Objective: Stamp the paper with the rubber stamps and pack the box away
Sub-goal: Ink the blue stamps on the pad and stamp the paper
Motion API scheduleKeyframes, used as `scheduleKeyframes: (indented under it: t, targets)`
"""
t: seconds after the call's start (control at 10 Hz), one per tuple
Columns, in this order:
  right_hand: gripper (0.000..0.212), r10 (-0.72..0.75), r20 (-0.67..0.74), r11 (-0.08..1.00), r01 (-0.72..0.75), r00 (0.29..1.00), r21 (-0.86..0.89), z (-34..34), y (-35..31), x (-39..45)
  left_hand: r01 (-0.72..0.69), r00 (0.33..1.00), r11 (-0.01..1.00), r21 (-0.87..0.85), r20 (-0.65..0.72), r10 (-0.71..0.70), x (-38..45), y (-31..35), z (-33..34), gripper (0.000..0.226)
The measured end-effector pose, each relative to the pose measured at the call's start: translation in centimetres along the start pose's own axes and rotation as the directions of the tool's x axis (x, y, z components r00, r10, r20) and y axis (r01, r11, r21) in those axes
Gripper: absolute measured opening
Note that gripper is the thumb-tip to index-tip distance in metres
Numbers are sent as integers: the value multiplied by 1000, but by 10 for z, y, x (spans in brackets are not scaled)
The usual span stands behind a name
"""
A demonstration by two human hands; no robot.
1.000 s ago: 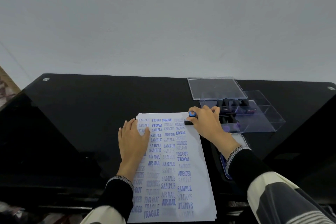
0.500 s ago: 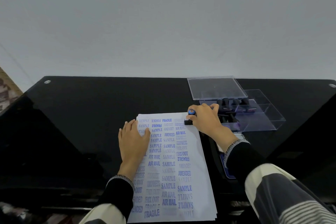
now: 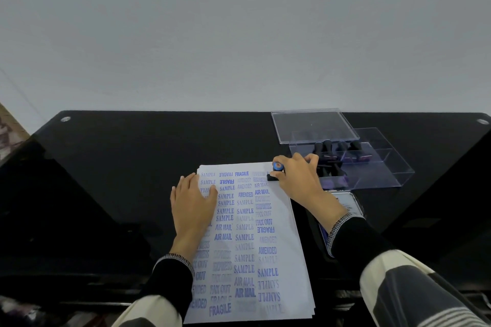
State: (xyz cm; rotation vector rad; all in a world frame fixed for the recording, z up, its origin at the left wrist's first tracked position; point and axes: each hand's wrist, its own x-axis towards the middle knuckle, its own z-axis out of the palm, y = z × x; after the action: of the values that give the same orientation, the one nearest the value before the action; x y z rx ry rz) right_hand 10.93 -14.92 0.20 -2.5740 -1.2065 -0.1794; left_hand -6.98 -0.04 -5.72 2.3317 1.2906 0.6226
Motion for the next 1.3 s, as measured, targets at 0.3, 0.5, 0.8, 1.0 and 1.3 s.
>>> scheduleKeyframes:
  t: [0.3, 0.5, 0.8, 1.0, 1.3]
  targets:
    - [13, 19, 75, 996, -25, 997, 81, -3, 1, 16, 2, 1000, 1000, 13, 4, -3, 1, 1, -1, 59]
    - [15, 19, 87, 997, -25, 996, 68, -3, 1, 19, -6, 1000, 1000, 9, -1, 6, 0, 1, -2, 58]
    - [23, 2, 14, 1000, -2, 1000, -2, 1, 0, 1, -5, 1000, 1000, 17, 1, 5, 0, 1, -1, 59]
    - [16, 15, 48, 999, -17, 999, 50, -1, 1, 9, -6, 1000, 1000, 13, -7, 6, 0, 2, -2, 58]
    - [10, 27, 100, 995, -36, 995, 88, -3, 2, 21, -10, 1000, 1000, 13, -11, 11, 1, -1, 1, 57]
